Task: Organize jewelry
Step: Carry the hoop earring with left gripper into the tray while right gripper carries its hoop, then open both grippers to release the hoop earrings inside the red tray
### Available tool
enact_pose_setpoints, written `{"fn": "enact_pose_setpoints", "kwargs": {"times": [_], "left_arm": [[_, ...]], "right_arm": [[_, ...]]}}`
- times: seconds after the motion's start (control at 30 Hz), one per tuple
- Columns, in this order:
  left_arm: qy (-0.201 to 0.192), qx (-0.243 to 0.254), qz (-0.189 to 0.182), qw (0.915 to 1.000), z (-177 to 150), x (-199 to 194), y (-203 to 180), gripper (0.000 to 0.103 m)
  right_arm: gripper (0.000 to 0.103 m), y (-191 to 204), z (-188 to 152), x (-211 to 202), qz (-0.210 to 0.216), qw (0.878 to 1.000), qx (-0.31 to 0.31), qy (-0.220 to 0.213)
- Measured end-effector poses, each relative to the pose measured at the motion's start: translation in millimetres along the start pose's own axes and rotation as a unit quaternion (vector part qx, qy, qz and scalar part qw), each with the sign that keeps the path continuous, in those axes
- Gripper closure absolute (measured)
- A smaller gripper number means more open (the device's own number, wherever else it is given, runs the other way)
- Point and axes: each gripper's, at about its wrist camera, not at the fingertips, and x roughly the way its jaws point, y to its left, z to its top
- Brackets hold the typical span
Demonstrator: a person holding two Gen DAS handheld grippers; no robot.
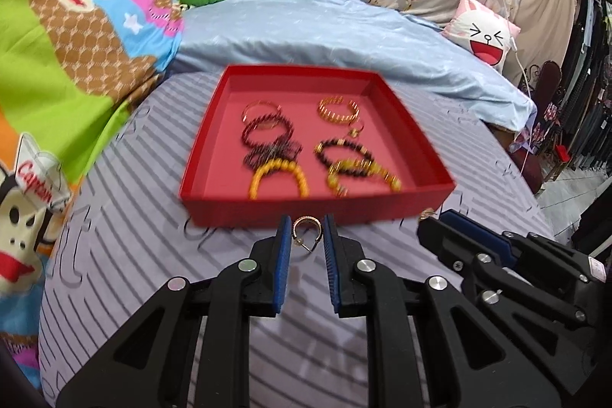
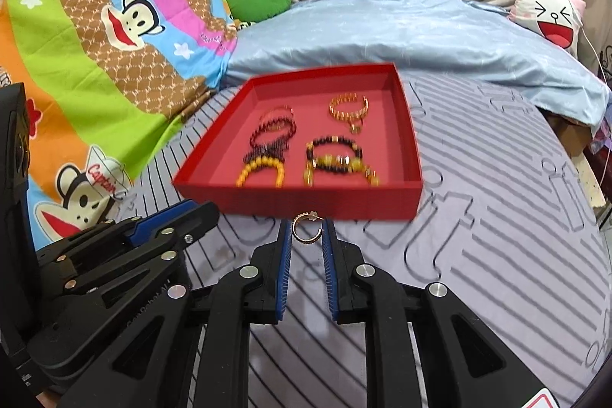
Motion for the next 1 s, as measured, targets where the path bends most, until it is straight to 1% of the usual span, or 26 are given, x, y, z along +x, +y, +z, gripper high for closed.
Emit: {"fn": "enact_pose_setpoints", "kwargs": {"times": [0.17, 0.3, 0.5, 0.63, 0.73, 1.0], "left_arm": [[-0.014, 0.006, -0.005, 0.9999, 35, 12, -3, 0.086], [-0.023, 0.018, 0.009, 0.9995, 58, 27, -3, 0.086], [-0.018, 0.016, 0.017, 0.9996, 90, 61, 8, 0.086], [-0.006, 0.016, 0.023, 0.9996, 102, 87, 12, 0.086], [0.003, 0.016, 0.027, 0.9995, 108, 106, 14, 0.086], [0.024, 0.011, 0.025, 0.9993, 110, 138, 17, 0.086]], "right_arm": [[0.087, -6, 27, 9, -0.010, 1.000, -0.006, -0.014], [0.088, -10, 50, 23, -0.020, 1.000, -0.011, -0.021], [0.088, -24, 80, 58, -0.019, 1.000, 0.004, -0.011], [0.088, -34, 93, 85, -0.018, 1.000, 0.012, 0.004], [0.088, -37, 96, 102, -0.022, 1.000, 0.011, 0.013], [0.087, -41, 97, 132, -0.026, 0.999, 0.012, 0.033]]}}
